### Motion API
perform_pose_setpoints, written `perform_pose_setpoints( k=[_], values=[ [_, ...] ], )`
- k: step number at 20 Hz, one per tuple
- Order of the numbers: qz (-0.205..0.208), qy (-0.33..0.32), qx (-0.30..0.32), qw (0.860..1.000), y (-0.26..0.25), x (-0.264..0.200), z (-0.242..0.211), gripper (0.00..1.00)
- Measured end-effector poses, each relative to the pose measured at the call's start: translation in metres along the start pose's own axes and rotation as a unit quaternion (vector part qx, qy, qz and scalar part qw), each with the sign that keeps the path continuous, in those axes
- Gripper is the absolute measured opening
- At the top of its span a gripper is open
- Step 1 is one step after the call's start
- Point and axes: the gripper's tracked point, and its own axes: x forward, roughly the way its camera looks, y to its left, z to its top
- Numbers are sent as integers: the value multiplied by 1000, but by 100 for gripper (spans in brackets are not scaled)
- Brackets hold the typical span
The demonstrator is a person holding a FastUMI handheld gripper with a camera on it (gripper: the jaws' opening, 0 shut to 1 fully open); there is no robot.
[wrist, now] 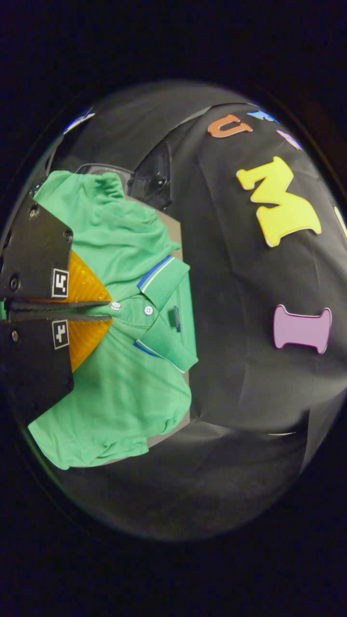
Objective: Put the clothes into the washing machine and then close the washing machine lid.
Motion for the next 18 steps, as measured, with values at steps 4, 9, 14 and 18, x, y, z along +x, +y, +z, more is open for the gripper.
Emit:
perform_pose_setpoints(
  k=[4, 9, 14, 18],
  values=[
    [52, -58, -2, 997, 21, -22, 14, 4],
    [123, -130, 16, 984, 62, -69, 48, 4],
    [150, -204, -17, 967, 109, -127, 87, 4],
    [173, -256, -30, 951, 159, -178, 113, 4]
  ],
)
